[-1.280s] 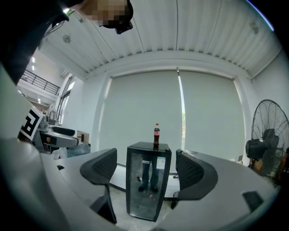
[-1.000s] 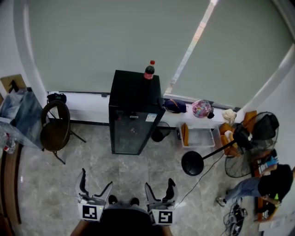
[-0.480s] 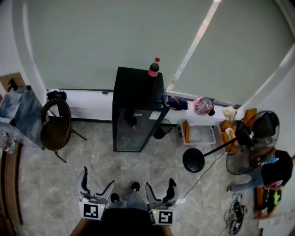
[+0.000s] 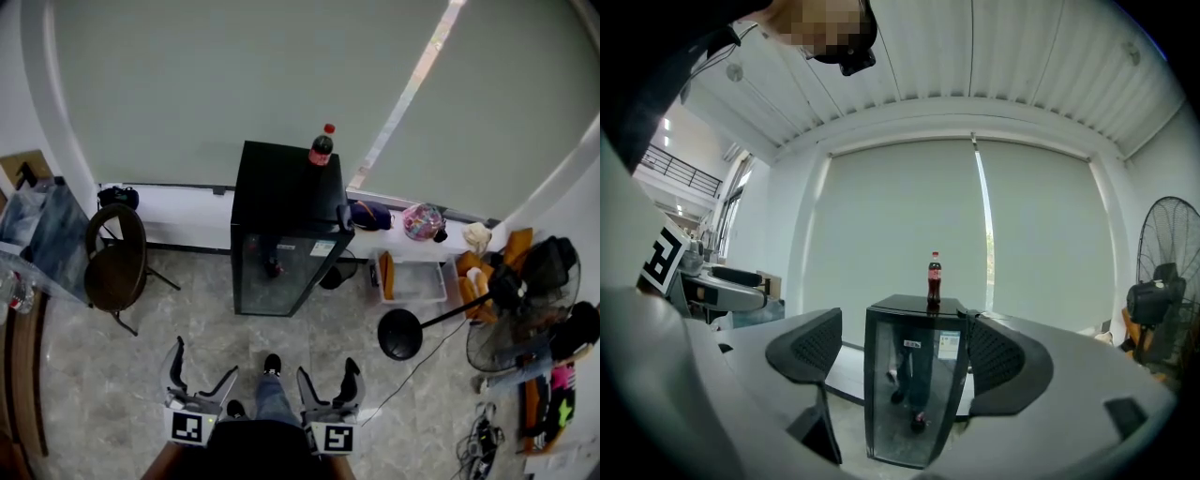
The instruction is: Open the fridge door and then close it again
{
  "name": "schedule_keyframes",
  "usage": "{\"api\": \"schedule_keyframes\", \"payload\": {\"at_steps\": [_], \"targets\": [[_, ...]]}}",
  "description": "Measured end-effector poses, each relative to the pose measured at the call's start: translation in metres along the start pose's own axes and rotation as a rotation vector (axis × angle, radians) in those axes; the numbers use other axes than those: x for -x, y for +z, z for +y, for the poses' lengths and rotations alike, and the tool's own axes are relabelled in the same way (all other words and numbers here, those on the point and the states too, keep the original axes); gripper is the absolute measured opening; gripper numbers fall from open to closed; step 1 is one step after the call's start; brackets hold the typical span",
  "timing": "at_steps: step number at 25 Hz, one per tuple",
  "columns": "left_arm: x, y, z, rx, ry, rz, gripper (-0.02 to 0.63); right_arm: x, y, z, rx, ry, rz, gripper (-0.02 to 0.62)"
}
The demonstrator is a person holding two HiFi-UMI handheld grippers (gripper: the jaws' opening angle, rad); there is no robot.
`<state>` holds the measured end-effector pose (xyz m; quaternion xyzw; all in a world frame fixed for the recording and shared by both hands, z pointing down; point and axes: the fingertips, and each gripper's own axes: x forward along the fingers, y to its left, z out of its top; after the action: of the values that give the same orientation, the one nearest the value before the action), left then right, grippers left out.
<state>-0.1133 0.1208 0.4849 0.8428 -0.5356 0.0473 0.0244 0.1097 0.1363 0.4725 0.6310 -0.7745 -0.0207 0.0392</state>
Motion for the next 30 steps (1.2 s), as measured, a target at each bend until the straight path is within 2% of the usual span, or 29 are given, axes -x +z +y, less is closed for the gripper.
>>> {"api": "schedule_keyframes", "payload": {"at_steps": [13, 18, 24, 30], "targets": [[-0.113, 0.021, 0.017, 0.011, 0.038, -0.012, 0.469, -0.110, 0.005, -0.061, -0.041, 0.047, -0.030, 0.405], [-0.152, 0.021, 0.022, -0.015, 0.085, 0.024, 0.469, -0.150, 0.003, -0.083, -0.038, 0.086, -0.037, 0.405], [-0.189, 0.020, 0.027, 0.004, 0.146, 0.052, 0.469, -0.188, -0.001, -0.109, -0.023, 0.134, -0.030, 0.405], [-0.215, 0.026, 0.034, 0.001, 0.209, 0.047, 0.468, -0.221, -0.006, -0.116, -0.025, 0.209, -0.007, 0.405]]}}
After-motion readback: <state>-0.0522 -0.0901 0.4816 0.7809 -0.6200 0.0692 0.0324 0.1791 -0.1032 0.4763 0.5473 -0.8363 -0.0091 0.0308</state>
